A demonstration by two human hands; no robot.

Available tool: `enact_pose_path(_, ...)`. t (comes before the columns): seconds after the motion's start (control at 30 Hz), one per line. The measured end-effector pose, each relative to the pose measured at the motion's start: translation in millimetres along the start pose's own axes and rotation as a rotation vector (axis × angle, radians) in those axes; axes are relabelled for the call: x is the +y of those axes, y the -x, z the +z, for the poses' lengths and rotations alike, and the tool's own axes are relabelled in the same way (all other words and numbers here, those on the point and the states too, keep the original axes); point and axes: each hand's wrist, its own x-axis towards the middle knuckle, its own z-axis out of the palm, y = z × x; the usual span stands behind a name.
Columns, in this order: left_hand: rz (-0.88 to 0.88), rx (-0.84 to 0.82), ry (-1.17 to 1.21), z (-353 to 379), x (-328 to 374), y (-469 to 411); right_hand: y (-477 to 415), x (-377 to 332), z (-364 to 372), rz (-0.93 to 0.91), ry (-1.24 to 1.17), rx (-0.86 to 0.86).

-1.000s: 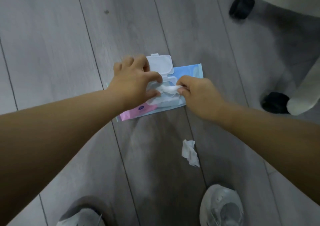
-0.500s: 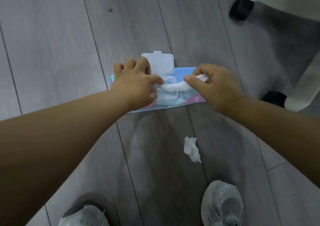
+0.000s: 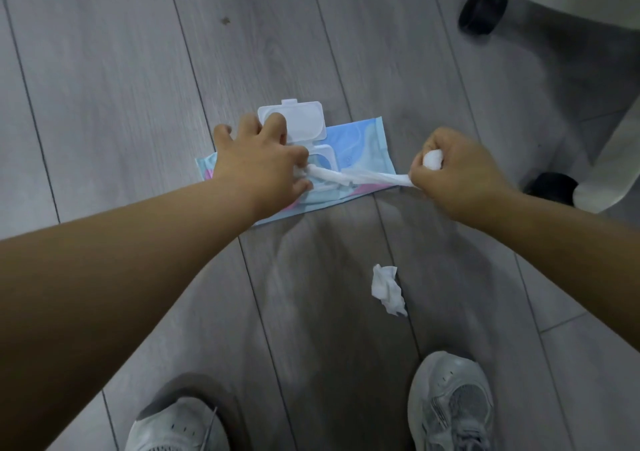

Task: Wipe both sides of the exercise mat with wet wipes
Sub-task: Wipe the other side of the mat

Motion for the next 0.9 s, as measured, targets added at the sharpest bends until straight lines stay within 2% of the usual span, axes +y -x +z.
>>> enact_pose_path(0.1,0.037,0.017,-0.013,-2.6,4.3,-2.6,-2.3,0.5,7.0,0.045,-0.057,-0.127)
enact_pose_path(0.2,0.084,0.044,0.083,-4.3,12.5,-7.3,-2.2,-8.4,15.6,0.054,-0.102,-0.344)
enact_pose_path(0.3,0.129,-0.007,0.137,-3.9,19.7,-11.9,-2.8,-14.3,24.4,0.004,0.076,-0.479)
enact_pose_path(0.37,0.138,-0.019,0.130,-2.4,22.1,-13.9,-5.4,-16.0,33.3,-0.039,0.216,-0.471)
enact_pose_path(0.5,0.124,-0.020,0.175,1.4,21.7,-13.8,-8.5,-18.1,52.5,-0.044,0.206,-0.392)
enact_pose_path(0.7,0.064,-0.021,0.285,3.4,17.4,-11.3,-14.2,-16.0,48.5,-0.002,-0.142,-0.308)
enact_pose_path(0.9,0.046,-0.066,0.351,5.8,21.8,-13.5,-17.0,-13.4,45.7,-0.101,0.037,-0.263)
